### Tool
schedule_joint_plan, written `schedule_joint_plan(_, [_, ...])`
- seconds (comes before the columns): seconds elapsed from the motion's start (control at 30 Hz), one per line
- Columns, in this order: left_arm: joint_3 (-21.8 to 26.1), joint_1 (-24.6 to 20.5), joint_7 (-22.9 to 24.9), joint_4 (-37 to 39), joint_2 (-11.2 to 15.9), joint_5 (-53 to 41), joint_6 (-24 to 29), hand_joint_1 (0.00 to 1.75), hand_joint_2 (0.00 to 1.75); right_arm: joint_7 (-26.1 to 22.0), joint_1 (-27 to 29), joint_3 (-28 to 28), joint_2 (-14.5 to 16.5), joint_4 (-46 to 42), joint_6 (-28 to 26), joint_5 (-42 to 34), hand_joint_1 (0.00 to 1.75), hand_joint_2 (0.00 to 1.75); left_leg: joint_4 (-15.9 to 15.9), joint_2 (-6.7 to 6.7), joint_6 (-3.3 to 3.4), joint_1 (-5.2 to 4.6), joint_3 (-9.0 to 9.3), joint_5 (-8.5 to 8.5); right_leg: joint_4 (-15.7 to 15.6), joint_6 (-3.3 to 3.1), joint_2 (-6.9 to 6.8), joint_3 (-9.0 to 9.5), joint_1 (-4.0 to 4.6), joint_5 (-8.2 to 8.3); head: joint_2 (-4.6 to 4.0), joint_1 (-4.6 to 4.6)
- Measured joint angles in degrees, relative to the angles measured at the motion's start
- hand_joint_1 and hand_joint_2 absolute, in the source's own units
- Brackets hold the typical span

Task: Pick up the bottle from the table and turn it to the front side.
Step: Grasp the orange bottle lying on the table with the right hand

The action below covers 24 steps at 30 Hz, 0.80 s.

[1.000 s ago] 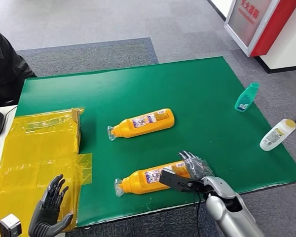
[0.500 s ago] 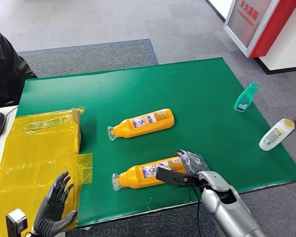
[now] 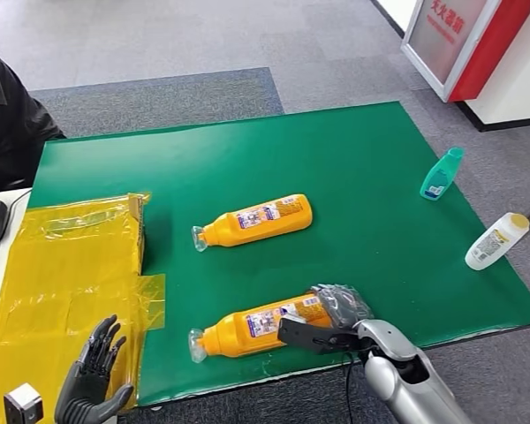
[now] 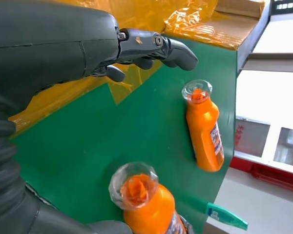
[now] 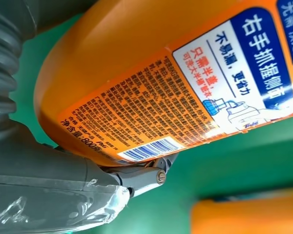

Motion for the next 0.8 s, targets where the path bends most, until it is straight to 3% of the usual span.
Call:
schedule_joint_plan(0.37, [3.12,-1.56,1.06,-4.01,-4.31,-1.62,-4.51,0.00,1.75,-7.41,4.70,1.59,10.62,-10.60,-8.66,-7.50,1.75,1.75,0.00,0.00,-0.01,0.03,-0.07,0.00,0.01,-0.05,-0.01,-0.08,0.03,-0.04,0.00,0.00])
schedule_joint_plan(0.63, [3.86,-1.36,1.08,-6.48,-5.89,-1.63,-5.70,0.00,1.75,-11.45,6.89,1.86,12.84,-11.57,-10.62,-11.64,1.75,1.75,0.00,0.00,0.00,0.01,-0.08,0.00,0.01,-0.04,-0.01,-0.08,0.01,-0.03,0.00,-0.01])
schedule_joint_plan(0.8, [3.91,2.02,1.58,-10.86,-8.73,-2.47,-5.43,0.00,1.75,-14.28,11.53,3.33,13.01,-12.59,-13.45,-14.99,1.75,1.75,0.00,0.00,-0.04,0.01,-0.12,-0.08,0.01,-0.05,-0.01,-0.13,0.01,-0.10,0.00,0.00])
